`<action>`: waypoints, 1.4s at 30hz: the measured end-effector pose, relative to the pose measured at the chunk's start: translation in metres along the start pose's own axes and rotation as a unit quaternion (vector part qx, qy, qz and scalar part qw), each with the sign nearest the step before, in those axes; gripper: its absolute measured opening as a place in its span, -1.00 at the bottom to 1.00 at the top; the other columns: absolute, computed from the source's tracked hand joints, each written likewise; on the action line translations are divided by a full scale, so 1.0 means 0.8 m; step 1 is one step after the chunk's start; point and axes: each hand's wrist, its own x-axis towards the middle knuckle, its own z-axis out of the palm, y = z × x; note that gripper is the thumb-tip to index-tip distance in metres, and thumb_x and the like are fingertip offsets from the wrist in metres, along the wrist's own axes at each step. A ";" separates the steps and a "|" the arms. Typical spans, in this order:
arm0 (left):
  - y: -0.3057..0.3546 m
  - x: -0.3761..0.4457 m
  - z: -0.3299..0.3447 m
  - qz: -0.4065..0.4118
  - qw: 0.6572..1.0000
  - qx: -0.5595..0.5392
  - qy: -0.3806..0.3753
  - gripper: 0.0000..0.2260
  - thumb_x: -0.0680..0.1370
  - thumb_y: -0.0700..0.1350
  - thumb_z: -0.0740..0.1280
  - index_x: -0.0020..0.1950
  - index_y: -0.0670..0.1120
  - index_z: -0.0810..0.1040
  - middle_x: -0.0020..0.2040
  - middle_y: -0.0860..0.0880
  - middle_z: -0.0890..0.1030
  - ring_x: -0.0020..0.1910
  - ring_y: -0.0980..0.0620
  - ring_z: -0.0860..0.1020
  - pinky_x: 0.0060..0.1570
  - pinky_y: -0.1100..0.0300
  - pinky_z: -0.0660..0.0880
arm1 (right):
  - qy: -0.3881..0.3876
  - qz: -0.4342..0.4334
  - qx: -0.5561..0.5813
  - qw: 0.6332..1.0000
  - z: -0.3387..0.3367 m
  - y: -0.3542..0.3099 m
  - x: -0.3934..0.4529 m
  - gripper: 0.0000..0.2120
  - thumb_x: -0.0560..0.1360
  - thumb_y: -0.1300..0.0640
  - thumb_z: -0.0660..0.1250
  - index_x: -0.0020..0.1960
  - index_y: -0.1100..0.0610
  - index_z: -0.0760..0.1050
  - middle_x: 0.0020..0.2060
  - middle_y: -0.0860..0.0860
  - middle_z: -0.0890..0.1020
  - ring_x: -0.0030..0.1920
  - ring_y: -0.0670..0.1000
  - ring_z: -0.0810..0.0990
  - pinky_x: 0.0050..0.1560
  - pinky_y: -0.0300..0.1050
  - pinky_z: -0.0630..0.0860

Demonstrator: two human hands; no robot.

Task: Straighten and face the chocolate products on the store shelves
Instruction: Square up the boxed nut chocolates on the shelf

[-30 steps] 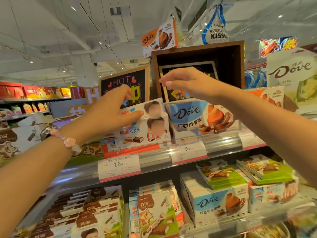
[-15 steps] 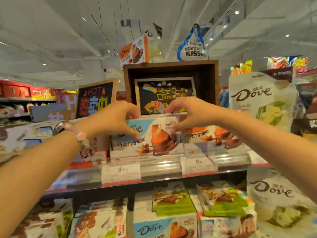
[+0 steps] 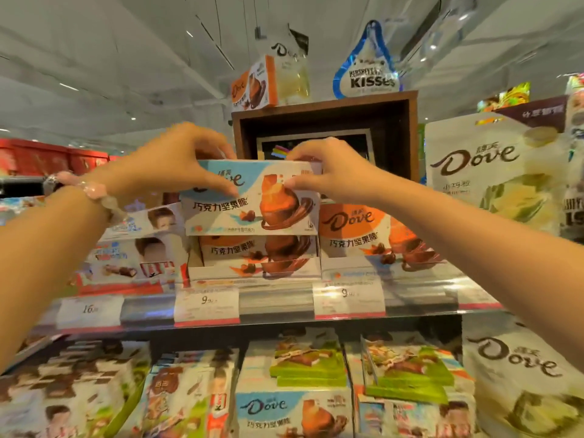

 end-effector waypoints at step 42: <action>0.102 0.058 0.128 0.166 0.968 -0.163 0.090 -0.71 0.34 -0.02 0.53 -0.06 -0.04 0.50 -0.15 0.15 0.58 -0.22 0.33 0.54 -0.29 0.49 0.46 | 0.414 0.147 0.027 0.898 -0.138 0.051 -0.063 -0.75 0.55 0.09 0.24 0.21 0.13 0.40 0.14 0.11 0.51 0.08 -0.02 0.56 -0.05 -0.23 0.57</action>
